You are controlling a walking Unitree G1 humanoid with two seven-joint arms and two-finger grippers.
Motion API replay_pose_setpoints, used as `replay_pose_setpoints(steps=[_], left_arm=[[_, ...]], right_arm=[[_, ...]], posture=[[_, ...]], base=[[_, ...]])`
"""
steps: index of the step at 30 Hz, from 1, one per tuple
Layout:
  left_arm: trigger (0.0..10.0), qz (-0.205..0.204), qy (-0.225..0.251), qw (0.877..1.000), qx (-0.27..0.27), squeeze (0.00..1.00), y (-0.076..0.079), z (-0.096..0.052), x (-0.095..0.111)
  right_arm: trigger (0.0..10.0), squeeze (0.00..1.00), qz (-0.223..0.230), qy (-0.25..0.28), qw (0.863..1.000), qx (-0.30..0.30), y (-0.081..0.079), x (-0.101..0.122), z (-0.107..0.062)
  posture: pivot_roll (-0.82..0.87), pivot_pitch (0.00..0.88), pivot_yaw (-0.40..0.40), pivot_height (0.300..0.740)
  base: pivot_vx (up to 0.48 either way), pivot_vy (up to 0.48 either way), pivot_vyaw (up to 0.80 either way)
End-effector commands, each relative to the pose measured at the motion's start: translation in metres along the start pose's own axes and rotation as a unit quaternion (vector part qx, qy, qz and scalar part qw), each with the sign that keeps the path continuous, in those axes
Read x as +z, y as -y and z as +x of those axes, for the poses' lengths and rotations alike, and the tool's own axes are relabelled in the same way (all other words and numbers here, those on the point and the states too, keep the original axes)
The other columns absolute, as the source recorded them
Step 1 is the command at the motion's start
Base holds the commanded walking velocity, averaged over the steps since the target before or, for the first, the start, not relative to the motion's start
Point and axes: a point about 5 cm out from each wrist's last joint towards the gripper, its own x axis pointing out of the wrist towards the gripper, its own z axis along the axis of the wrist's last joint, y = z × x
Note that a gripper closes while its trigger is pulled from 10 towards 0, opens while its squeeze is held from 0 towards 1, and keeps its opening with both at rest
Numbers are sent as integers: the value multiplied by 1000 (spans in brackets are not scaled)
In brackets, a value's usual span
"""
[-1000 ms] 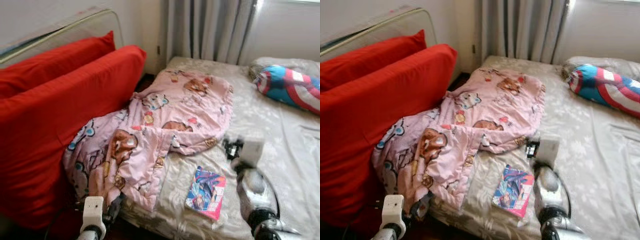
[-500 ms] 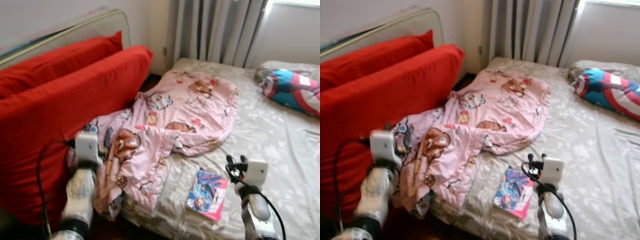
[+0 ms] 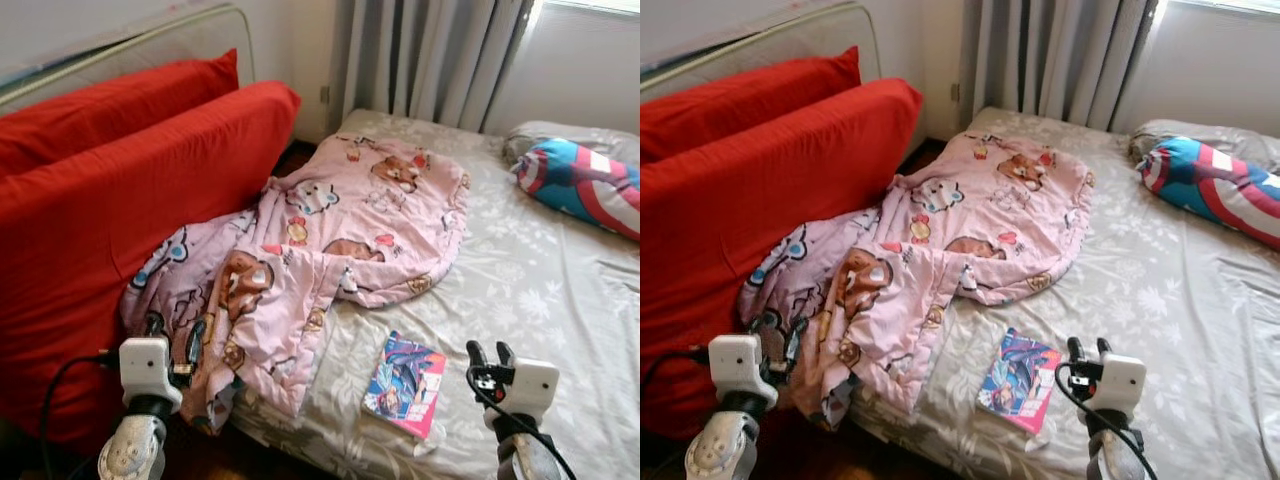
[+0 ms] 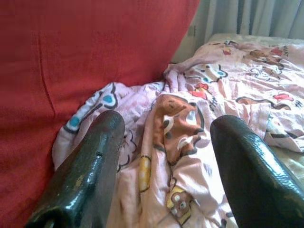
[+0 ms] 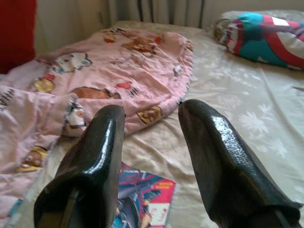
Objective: Clean up the room
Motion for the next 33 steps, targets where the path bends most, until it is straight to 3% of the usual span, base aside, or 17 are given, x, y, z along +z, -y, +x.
replay_pose_setpoints(steps=[1,17,25,33], left_arm=[[10000,-8,-11,1000,-1,0,2,-2,1],[10000,-12,-34,999,-24,0,10,2,5],[10000,-17,-43,998,-31,0,17,2,5],[10000,-17,-46,998,-32,0,18,2,6]], right_arm=[[10000,0,-3,-12,1000,-2,2,-1,-3],[10000,0,-25,-37,999,-16,5,-1,-7],[10000,0,-30,-50,998,-21,5,-4,-9],[10000,0,-49,-41,998,-17,3,0,-6]], posture=[[-111,30,-61,740],[-130,58,-54,740],[-127,48,-56,685],[-122,55,-61,680]], base=[[0,0,0],[0,0,0],[0,0,0],[0,0,0]])
